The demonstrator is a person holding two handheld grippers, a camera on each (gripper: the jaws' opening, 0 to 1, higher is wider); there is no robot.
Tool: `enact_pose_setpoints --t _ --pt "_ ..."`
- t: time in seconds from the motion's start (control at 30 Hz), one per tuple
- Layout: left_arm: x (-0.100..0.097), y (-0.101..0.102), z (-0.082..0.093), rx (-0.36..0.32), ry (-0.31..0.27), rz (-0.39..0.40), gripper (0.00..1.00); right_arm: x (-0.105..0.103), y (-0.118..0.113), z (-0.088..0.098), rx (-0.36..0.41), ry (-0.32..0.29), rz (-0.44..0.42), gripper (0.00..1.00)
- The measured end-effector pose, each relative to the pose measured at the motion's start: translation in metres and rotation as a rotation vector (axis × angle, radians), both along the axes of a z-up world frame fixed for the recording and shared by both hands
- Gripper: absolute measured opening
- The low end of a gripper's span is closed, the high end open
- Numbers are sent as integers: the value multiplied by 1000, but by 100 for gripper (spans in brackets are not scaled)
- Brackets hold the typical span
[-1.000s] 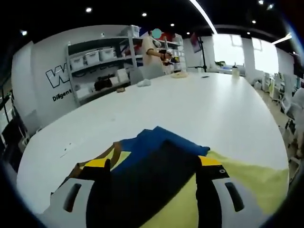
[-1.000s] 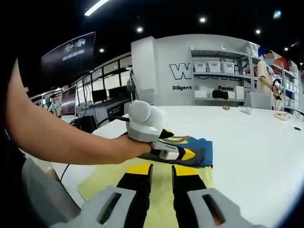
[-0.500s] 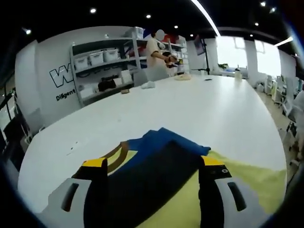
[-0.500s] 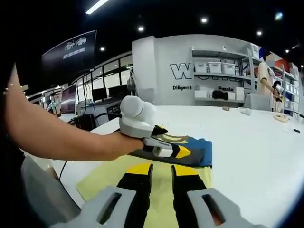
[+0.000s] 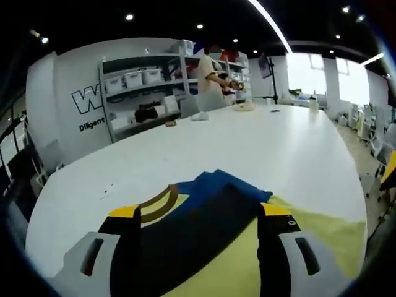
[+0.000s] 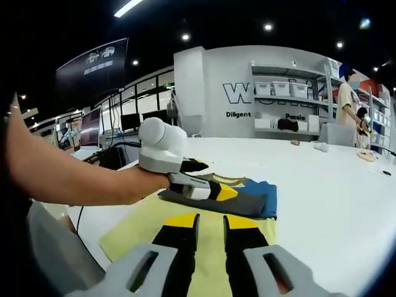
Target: Fold the garment on the visible template until the final outline fits inside the template.
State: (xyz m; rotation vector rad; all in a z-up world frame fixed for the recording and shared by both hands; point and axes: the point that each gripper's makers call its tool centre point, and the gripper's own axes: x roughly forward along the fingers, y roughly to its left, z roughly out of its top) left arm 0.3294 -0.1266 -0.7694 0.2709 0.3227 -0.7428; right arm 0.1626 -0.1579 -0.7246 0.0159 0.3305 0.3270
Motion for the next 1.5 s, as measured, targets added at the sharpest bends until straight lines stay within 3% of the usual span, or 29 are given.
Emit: enact_pose_setpoints --t 0.33,0.57,1.23,1.5 --pt "-21 51 20 -28 -9 47 71 0 1 3 1 -13 1 13" --pt "-48 87 28 -39 -17 92 70 0 3 4 -5 -16 9 13" --pt "-117 144 63 -124 0 143 69 -4 12 0 -23 1 53 13" --pt "-152 156 63 -133 38 113 66 -4 11 0 -26 2 47 14"
